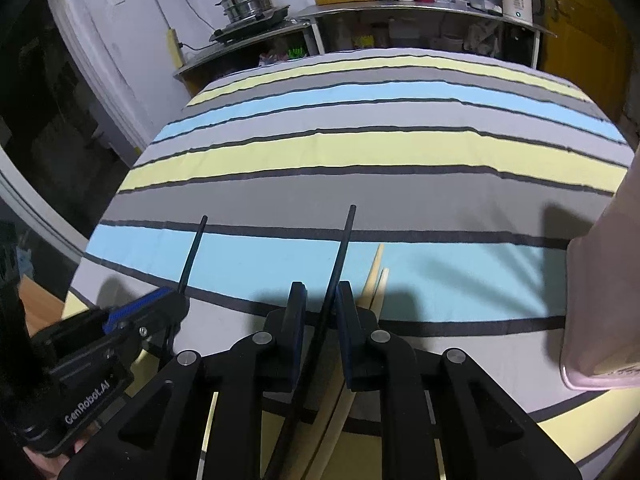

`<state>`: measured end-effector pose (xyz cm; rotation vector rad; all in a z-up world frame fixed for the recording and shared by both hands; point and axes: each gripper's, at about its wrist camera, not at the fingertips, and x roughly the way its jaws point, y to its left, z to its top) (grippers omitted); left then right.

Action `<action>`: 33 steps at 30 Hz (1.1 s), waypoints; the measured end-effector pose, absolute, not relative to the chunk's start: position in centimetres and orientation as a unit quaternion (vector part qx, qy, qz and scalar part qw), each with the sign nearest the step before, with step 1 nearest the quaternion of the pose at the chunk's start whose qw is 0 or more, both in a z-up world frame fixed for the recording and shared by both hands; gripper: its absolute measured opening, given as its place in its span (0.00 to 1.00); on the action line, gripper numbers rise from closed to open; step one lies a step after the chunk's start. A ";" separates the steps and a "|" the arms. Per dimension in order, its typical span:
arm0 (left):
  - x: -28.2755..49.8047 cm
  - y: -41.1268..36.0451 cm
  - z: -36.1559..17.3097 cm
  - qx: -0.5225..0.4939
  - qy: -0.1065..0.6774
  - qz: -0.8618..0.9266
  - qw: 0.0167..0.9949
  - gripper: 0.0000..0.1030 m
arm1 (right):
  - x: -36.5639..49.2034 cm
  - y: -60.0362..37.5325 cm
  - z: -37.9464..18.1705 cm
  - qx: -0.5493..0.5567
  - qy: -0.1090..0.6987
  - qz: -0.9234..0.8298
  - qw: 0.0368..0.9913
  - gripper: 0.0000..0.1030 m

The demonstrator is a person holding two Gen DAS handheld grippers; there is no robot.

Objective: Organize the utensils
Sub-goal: 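Lift the held chopsticks with both tools and lower them into the pink holder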

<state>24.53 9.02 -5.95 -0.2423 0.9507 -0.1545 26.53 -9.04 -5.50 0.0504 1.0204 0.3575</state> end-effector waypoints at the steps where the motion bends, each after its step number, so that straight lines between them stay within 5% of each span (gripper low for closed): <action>1: 24.8 9.0 -6.0 -0.117 0.457 -0.074 0.879 0.08 | 26.6 -8.9 -5.5 0.018 0.485 0.168 0.858 0.14; 18: 26.2 8.2 -5.0 -0.093 0.465 -0.068 0.878 0.05 | 25.9 -9.4 -3.6 0.031 0.477 0.195 0.857 0.07; 33: 20.5 9.0 4.5 -0.125 0.393 -0.117 0.903 0.04 | 20.6 -11.3 5.0 0.058 0.396 0.232 0.887 0.05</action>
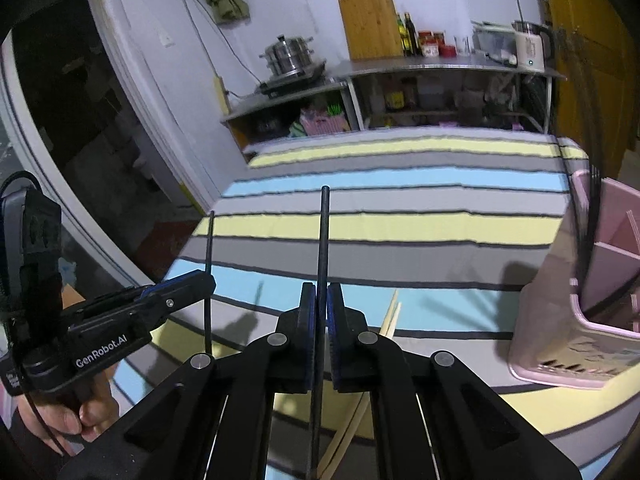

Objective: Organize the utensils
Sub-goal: 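Lift the held chopsticks with both tools and lower them into the pink holder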

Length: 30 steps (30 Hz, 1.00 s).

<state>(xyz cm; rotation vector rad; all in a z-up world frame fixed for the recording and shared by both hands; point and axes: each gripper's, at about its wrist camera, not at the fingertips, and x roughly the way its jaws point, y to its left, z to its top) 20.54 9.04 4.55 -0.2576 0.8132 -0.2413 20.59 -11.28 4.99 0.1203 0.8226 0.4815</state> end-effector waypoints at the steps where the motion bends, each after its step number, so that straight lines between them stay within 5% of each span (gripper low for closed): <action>1: 20.0 9.0 5.2 -0.127 0.389 -0.121 0.904 0.04 | 20.2 -11.5 5.4 0.060 0.392 0.233 0.888 0.05; 30: 15.4 4.1 13.1 -0.100 0.345 -0.204 0.911 0.04 | 14.0 -19.1 12.1 0.093 0.313 0.212 0.921 0.05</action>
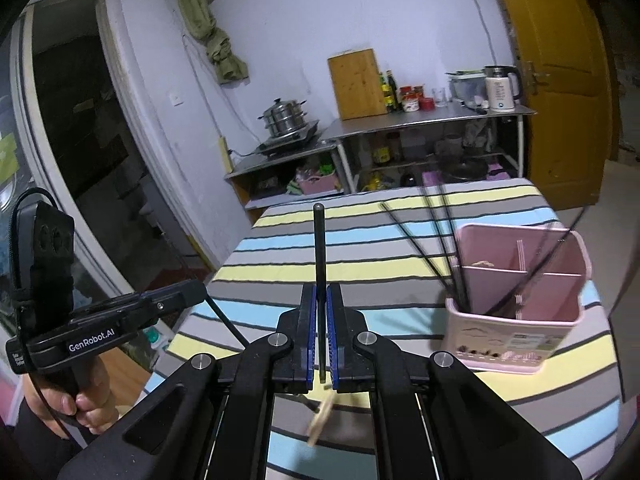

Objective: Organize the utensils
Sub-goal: 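Lift the held chopsticks with both tools and lower them into the pink holder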

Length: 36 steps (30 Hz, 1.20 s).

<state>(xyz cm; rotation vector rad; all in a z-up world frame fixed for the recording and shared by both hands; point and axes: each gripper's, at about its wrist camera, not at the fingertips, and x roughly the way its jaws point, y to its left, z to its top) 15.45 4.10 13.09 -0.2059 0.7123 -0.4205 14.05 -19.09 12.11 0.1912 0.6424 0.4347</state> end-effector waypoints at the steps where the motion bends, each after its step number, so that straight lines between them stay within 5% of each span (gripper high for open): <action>1: 15.6 3.6 13.3 -0.098 0.345 -0.209 0.910 0.04 | 13.9 -19.7 12.3 0.095 0.310 0.206 0.923 0.05; 26: 22.0 -8.2 22.5 -0.064 0.279 -0.296 0.911 0.04 | 14.3 -30.8 19.3 0.121 0.224 0.099 0.962 0.05; 36: 26.1 -11.2 19.5 -0.058 0.298 -0.294 0.906 0.04 | 16.2 -31.5 17.2 0.123 0.241 0.082 0.959 0.05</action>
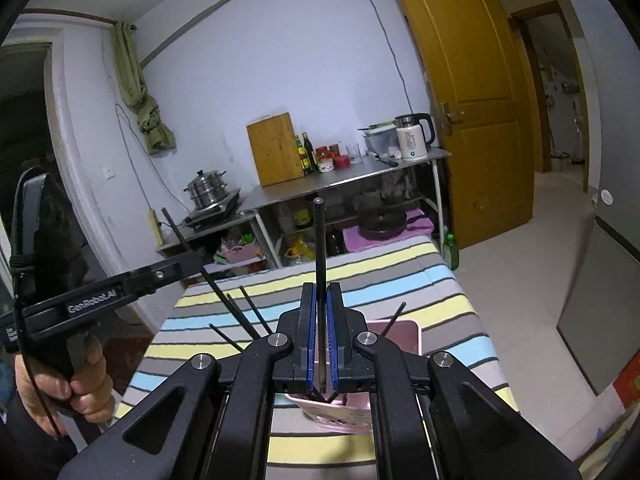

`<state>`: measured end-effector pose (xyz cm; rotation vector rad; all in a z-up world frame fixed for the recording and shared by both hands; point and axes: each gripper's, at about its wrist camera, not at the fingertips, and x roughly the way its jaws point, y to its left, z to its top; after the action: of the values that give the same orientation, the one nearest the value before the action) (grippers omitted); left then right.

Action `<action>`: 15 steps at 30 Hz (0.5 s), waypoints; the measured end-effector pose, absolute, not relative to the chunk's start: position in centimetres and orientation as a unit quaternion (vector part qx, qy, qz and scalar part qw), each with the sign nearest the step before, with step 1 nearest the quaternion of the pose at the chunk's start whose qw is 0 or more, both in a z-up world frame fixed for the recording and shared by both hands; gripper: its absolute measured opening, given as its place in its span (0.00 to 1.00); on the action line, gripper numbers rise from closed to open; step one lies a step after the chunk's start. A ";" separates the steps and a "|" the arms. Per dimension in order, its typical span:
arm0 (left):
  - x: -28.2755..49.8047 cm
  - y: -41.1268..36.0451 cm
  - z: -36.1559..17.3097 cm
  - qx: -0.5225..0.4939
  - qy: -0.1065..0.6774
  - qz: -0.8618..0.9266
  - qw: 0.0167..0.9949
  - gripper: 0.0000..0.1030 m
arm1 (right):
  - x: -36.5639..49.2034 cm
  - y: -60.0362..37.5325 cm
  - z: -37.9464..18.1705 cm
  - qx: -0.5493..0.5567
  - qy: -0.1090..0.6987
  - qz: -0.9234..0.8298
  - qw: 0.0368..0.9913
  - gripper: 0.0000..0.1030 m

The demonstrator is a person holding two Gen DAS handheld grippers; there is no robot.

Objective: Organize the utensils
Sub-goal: 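Lift the held chopsticks with both tools and lower them into the pink holder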

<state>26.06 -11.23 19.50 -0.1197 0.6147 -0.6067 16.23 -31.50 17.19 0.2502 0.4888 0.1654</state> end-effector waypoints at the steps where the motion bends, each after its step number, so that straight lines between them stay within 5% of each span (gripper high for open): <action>1: 26.3 -11.4 19.1 -0.057 0.300 -0.294 0.906 0.04 | 16.3 -31.5 17.0 0.123 0.243 0.081 0.959 0.05; 15: 27.9 -12.4 13.7 -0.052 0.330 -0.296 0.895 0.04 | 17.5 -30.3 13.4 0.103 0.279 0.075 0.952 0.05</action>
<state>27.88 -12.43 13.70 -0.1074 0.6839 -0.6130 17.51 -30.29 13.40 0.2103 0.5663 0.1518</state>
